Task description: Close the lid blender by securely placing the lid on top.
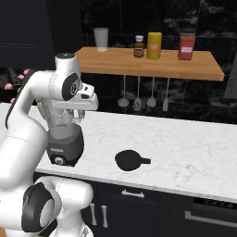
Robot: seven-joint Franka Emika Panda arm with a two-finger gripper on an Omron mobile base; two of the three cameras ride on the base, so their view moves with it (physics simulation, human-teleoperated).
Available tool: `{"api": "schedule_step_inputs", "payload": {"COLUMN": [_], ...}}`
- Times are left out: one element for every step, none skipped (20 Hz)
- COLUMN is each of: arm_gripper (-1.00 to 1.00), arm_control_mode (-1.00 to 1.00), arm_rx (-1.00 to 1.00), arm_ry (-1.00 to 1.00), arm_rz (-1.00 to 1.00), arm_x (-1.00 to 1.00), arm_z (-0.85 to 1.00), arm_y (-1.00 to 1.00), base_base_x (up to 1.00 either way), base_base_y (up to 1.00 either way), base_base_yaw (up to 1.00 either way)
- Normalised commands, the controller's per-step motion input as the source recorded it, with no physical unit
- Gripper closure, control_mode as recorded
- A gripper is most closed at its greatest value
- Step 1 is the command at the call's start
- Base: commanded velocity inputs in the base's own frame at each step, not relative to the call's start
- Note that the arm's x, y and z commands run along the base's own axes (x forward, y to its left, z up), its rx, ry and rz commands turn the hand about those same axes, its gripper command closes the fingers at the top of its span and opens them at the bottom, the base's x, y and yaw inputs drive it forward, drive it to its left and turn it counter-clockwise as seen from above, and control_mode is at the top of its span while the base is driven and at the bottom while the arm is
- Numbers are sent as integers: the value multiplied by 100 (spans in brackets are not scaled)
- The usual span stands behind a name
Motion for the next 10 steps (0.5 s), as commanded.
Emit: {"api": "schedule_step_inputs", "payload": {"arm_gripper": [-100, -100, -100, -100, -100, -100, -100, -100, -100, -100], "arm_control_mode": [-100, -100, -100, -100, -100, -100, -100, -100, -100, -100], "arm_rx": [0, 0, 0, 0, 0, 0, 0, 1, 2, 4], "arm_ry": [0, 0, 0, -17, -35, -24, -19, -23, -25, -20], "arm_rz": [0, 0, 0, 2, 1, 0, 0, 0, 0, 0], "arm_x": [-5, -4, 0, -14, -29, -42, -49, -67, -66, -66], "arm_z": [0, -2, -4, -12, -11, -2, 0, 0, 0, 0], "arm_y": [0, 0, 0, 0, 0, -43, -63, -85, -95, -99], "base_base_x": [0, 0, 0, 0, 0, 0, 0, 0, 0, 0], "base_base_y": [0, 0, 0, 0, 0, 0, 0, 0, 0, 0], "base_base_yaw": [0, 0, 0, 0, 0, 0, 0, 0, 0, 0]}}
